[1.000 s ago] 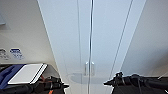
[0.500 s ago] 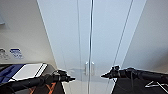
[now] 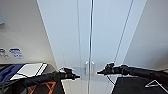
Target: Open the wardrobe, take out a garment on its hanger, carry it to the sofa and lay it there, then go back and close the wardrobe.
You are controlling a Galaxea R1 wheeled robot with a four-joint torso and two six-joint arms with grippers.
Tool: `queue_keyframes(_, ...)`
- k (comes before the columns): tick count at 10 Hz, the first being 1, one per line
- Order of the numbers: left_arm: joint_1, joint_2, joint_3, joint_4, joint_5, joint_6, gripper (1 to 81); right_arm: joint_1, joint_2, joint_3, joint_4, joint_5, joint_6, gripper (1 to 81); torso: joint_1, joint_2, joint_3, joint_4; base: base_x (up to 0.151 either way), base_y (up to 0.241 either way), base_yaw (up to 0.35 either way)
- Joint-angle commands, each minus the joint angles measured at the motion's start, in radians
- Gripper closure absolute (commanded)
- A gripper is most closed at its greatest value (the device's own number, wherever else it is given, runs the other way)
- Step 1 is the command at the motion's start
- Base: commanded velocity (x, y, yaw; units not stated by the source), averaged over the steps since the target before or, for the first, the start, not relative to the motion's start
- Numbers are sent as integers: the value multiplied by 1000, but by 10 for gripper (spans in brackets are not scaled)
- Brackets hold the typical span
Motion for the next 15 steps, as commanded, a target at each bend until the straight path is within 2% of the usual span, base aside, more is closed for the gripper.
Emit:
queue_keyframes(1, -156, 30, -34, -13, 11, 0, 10, 186, 69, -90, -10, 46, 6, 10, 0, 0, 0, 0, 0, 0, 0)
queue_keyframes(8, -179, 128, -164, -13, -6, -15, 10, 206, 232, -248, -5, 57, 8, 10, 1, 0, -1, 0, 0, 0, 0)
queue_keyframes(12, -199, 228, -298, -2, -3, -13, 10, 216, 264, -339, -9, 65, 6, 10, 1, 0, -1, 0, 0, 0, 0)
queue_keyframes(15, -200, 321, -390, -2, -5, -13, 10, 218, 298, -352, -3, 65, 8, 10, 1, 1, -2, 0, 0, 0, 0)
